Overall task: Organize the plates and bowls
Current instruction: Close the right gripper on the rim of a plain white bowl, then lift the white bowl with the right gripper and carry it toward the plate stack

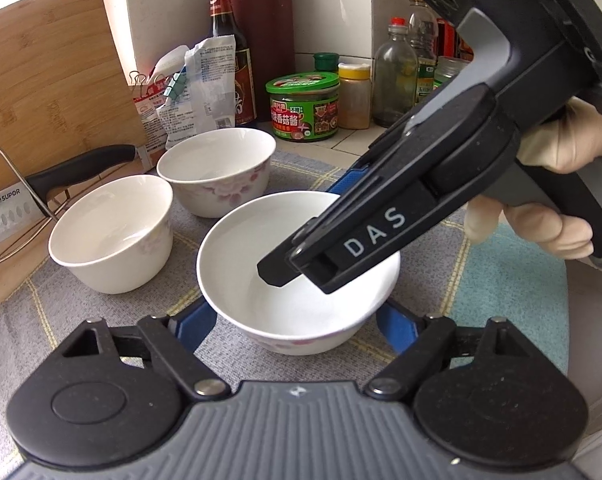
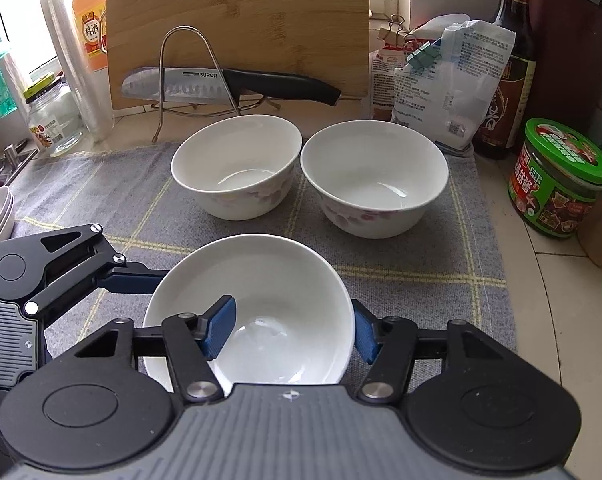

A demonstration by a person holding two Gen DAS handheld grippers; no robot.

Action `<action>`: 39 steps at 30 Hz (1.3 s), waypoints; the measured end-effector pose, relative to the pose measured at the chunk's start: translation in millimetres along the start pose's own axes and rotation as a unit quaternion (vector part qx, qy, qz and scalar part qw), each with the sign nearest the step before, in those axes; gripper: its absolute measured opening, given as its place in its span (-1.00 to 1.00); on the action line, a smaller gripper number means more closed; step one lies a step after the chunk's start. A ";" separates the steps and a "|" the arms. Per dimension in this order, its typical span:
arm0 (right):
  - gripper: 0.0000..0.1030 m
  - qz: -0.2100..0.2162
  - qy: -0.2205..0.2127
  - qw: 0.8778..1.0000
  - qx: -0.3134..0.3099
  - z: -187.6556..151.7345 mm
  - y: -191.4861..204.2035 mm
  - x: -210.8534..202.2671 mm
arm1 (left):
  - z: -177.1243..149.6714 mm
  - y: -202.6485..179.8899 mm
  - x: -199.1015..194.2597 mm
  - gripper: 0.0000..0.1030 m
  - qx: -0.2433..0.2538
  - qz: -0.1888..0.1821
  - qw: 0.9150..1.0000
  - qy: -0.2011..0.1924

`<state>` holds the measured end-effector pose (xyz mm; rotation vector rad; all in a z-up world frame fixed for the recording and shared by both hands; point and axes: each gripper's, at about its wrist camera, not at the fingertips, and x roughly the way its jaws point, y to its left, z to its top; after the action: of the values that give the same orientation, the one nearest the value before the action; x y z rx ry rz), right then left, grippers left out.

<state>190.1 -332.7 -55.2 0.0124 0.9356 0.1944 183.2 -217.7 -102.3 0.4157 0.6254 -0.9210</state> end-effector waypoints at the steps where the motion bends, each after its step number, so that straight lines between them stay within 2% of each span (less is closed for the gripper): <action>1: 0.27 0.001 0.001 1.000 -0.001 0.5 -0.4 0.0 | -0.1 0.2 0.3 0.68 0.000 -0.001 1.000 0.000; 10: 0.28 0.009 0.007 1.000 -0.007 0.3 3.1 -5.9 | -0.1 -1.8 -3.1 0.67 0.001 0.001 1.000 0.010; 20: 0.28 0.028 0.003 0.999 -0.022 0.6 24.8 -20.1 | -4.5 2.1 -34.8 0.67 -0.014 0.017 1.000 0.018; 31: 0.28 0.075 0.002 0.995 -0.071 4.8 79.2 -18.0 | -32.2 19.4 -76.2 0.67 -0.063 0.061 0.996 0.033; 39: 0.28 0.106 0.003 0.987 -0.123 13.6 129.8 0.7 | -59.8 43.0 -100.9 0.67 -0.100 0.105 0.988 0.047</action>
<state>180.5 -204.1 -35.3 -0.1168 0.9117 0.5053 154.7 -98.6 -77.7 0.3380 0.7375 -0.6335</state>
